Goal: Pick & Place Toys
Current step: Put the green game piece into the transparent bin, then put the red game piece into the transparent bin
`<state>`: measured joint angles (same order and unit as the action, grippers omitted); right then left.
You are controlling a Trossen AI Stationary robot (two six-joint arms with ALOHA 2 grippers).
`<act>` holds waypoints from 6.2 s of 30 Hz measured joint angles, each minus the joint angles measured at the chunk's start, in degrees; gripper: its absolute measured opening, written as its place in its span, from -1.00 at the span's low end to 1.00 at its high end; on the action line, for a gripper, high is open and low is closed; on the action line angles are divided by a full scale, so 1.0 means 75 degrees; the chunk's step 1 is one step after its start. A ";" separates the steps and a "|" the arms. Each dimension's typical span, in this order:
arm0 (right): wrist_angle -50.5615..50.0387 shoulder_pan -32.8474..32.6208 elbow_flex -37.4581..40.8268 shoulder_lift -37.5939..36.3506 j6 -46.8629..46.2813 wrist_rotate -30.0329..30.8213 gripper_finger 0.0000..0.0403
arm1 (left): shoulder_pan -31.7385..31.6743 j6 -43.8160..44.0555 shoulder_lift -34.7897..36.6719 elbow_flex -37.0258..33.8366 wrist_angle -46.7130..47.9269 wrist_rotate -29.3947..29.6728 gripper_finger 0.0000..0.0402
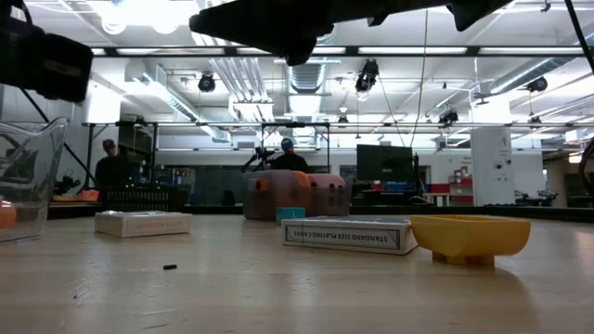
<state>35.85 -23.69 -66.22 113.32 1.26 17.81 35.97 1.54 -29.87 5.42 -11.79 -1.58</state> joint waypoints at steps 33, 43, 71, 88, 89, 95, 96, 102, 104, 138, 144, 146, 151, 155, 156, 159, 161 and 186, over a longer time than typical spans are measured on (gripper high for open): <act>-0.2110 0.0004 -0.0382 0.0006 -0.1319 0.0435 0.45 | -0.0009 -0.0346 -0.0003 0.0178 -0.2165 0.3041 0.99; -0.7495 -0.0302 -0.2009 0.0006 -0.4319 0.0363 0.45 | -0.0015 0.0029 -0.0397 0.0127 -0.2251 0.4428 0.99; -1.0387 -0.2621 -0.3598 0.0583 -0.5141 -0.1050 0.45 | -0.0114 0.0053 -0.1084 0.0134 -0.2629 0.4850 0.99; -1.1397 -0.2625 -0.4688 0.1901 -0.4263 -0.1191 0.45 | -0.0114 0.0040 -0.1087 0.0135 -0.2597 0.4878 0.99; -1.1419 -0.2625 -0.4701 0.1957 -0.4232 -0.1192 0.45 | -0.0114 0.0034 -0.1087 0.0133 -0.2599 0.4880 0.99; -1.1451 -0.2571 -0.4721 0.2093 -0.4135 -0.1140 0.45 | -0.0114 0.0032 -0.1087 0.0133 -0.2574 0.4901 0.99; -1.1482 -0.2560 -0.4719 0.2102 -0.4135 -0.1089 0.45 | -0.0114 0.0029 -0.1087 0.0133 -0.2570 0.4904 0.99; -1.1478 -0.2485 -0.4715 0.2107 -0.4136 -0.0718 0.30 | -0.0114 0.0032 -0.1087 0.0133 -0.2567 0.4931 0.99; -1.1473 -0.2447 -0.4712 0.2129 -0.4135 -0.0718 0.17 | -0.0114 0.0032 -0.1087 0.0133 -0.2566 0.4933 0.99; -1.1289 -0.2157 -0.5561 0.2142 -0.2731 0.1801 -0.70 | -0.0114 0.0056 -0.1084 0.0133 -0.2287 0.5044 0.99; -0.9029 -0.1832 -0.5715 0.2142 -0.0868 0.1884 -0.70 | -0.0114 0.0056 -0.1081 0.0133 -0.2052 0.5043 0.99; -0.8057 -0.1653 -0.5715 0.2138 -0.0109 0.1572 -0.70 | -0.0114 0.0056 -0.1083 0.0133 -0.2017 0.5041 0.99; -0.6270 -0.1007 -0.5694 0.2130 0.1218 0.0436 -0.70 | -0.0114 0.0056 -0.1081 0.0133 -0.1891 0.5041 0.99; -0.5201 -0.0439 -0.5692 0.2176 0.1629 -0.0733 -0.70 | -0.0114 0.0053 -0.1081 0.0133 -0.1792 0.5046 0.99; -0.4954 -0.0290 -0.5692 0.2227 0.1652 -0.1077 -0.70 | -0.0114 0.0053 -0.1081 0.0133 -0.1792 0.5049 0.99; -0.4171 0.0087 -0.5689 0.2495 0.1613 -0.2013 -0.70 | -0.0114 0.0052 -0.1081 0.0133 -0.1793 0.5067 0.99; -0.3727 0.0282 -0.5686 0.2715 0.1535 -0.2399 -0.70 | -0.0114 0.0050 -0.1081 0.0133 -0.1789 0.5070 0.99; -0.5465 0.0574 -0.8911 0.4730 0.1343 -0.3329 0.30 | -0.0111 -0.0032 -0.1026 0.0133 -0.1622 0.5227 0.99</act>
<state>-5.13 -19.39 -133.05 148.79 11.33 -7.16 35.14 1.30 -37.56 6.42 -23.96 37.62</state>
